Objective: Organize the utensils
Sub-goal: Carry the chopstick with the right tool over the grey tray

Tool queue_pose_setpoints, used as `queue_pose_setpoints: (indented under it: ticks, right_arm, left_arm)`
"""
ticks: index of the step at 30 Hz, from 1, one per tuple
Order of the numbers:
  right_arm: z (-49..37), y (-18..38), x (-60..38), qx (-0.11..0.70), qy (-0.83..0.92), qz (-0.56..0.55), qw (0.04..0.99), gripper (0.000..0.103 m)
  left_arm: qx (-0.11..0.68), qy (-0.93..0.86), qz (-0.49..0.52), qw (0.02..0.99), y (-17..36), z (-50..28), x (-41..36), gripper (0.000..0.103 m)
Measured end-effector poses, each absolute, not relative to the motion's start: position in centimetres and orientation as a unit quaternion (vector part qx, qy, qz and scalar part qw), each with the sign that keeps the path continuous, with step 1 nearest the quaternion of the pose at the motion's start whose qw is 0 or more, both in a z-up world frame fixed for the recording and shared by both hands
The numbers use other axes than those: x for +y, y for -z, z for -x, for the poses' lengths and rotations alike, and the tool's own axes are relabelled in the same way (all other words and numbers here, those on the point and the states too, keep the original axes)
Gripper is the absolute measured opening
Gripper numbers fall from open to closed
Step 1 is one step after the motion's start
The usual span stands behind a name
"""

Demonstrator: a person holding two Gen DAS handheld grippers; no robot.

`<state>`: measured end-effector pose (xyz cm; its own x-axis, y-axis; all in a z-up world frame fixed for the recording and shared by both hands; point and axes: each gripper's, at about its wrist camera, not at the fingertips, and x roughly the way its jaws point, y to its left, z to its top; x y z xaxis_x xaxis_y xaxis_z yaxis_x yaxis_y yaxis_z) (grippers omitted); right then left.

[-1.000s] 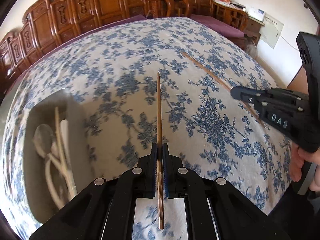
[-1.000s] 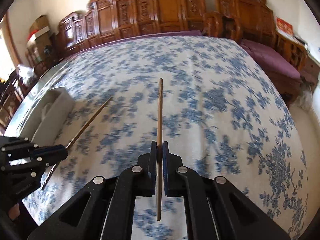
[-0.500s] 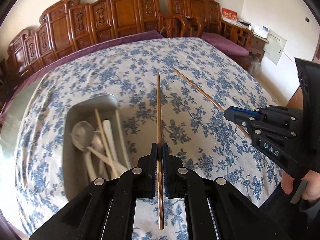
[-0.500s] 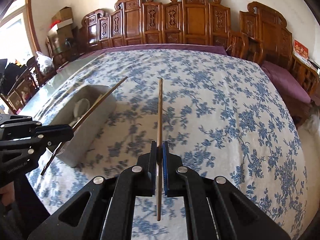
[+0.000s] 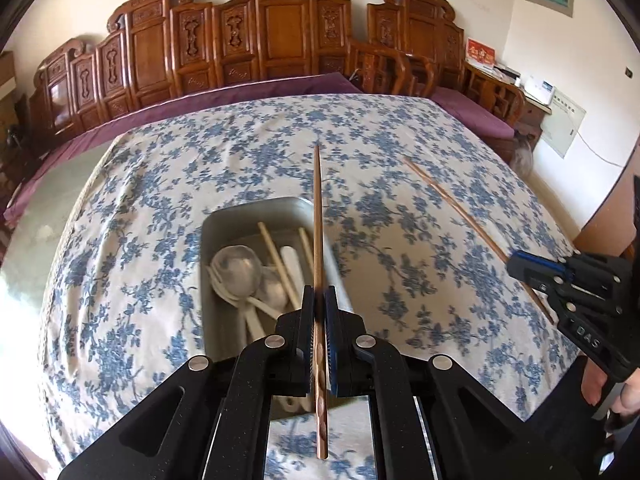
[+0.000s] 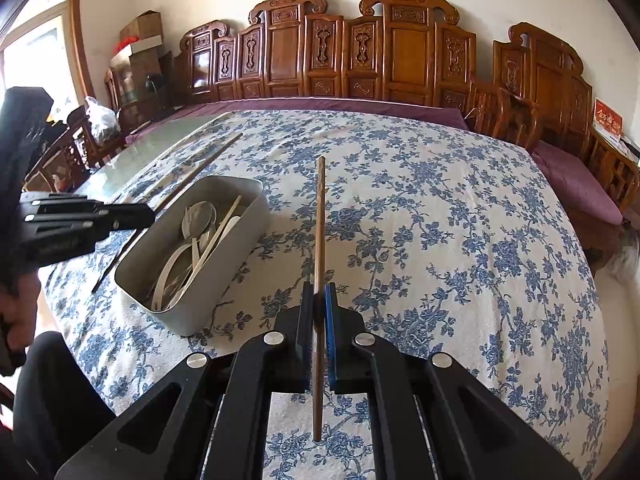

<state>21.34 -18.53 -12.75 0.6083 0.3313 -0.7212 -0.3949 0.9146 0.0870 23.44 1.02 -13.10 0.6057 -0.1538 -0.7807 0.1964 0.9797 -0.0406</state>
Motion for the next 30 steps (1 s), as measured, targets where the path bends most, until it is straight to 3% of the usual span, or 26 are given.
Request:
queue_pose_setpoints:
  ticks: [16, 30]
  right_arm:
    - [-22.4, 15.2, -17.7, 0.413, -0.207, 0.048, 0.886, 0.007]
    - [-22.3, 14.7, -16.8, 0.411, -0.216, 0.042, 0.885, 0.007]
  left_arm:
    - [0.481, 0.093, -0.036, 0.871, 18.6, -26.6, 2.3, 0.004]
    - [0.491, 0.093, -0.028, 0.866, 19.9, -27.3, 1.7, 0.004]
